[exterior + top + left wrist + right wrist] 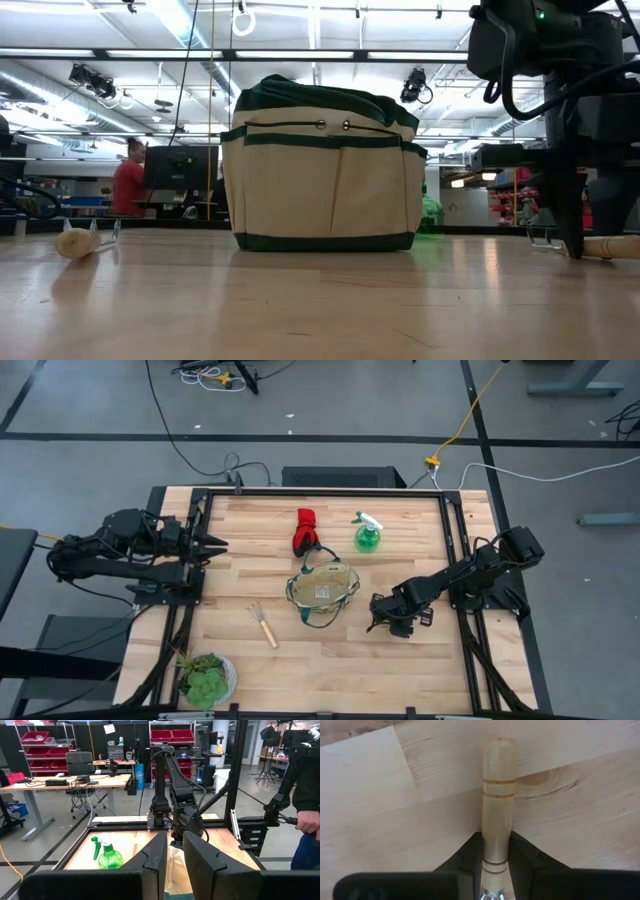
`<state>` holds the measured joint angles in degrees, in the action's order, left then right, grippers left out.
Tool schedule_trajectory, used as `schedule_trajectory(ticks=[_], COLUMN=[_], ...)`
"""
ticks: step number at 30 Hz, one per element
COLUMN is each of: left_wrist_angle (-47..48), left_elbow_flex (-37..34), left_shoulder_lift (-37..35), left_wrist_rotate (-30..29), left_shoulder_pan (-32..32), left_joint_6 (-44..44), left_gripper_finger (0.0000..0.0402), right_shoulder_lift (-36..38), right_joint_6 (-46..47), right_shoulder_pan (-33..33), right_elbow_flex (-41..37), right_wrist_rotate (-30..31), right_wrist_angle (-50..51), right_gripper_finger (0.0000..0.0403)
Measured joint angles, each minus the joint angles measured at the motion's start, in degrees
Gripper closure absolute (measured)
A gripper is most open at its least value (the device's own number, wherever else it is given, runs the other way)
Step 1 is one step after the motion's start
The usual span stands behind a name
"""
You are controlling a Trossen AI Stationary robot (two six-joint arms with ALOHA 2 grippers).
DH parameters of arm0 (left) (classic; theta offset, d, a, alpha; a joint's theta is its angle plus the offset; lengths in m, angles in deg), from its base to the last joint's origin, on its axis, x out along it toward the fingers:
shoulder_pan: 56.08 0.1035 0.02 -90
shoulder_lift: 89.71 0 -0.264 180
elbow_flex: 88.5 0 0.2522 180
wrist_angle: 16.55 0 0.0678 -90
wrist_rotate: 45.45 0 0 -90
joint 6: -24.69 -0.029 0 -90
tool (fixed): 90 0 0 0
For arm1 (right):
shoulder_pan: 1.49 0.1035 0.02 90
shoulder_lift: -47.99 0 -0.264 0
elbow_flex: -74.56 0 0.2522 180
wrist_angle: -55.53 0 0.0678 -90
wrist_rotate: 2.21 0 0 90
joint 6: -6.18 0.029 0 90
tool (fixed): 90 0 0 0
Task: Pick & Place Garden tools in Gardening bag
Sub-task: Put the light brown trowel into the light brown and green gardening bag
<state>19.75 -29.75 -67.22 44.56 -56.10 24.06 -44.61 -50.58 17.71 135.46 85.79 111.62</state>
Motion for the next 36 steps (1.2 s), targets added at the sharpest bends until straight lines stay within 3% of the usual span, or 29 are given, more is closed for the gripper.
schedule_trajectory(ticks=[36], left_wrist_angle=[0.0], left_elbow_flex=[0.0], left_shoulder_lift=[0.0], left_wrist_rotate=[0.0], left_shoulder_pan=[0.0], left_joint_6=[0.0], left_gripper_finger=[0.0330], right_shoulder_lift=[14.5], right_joint_6=[8.5], right_shoulder_pan=[0.0], right_elbow_flex=[0.0], right_wrist_rotate=[0.0], right_wrist_angle=[4.8], right_gripper_finger=[0.0333])
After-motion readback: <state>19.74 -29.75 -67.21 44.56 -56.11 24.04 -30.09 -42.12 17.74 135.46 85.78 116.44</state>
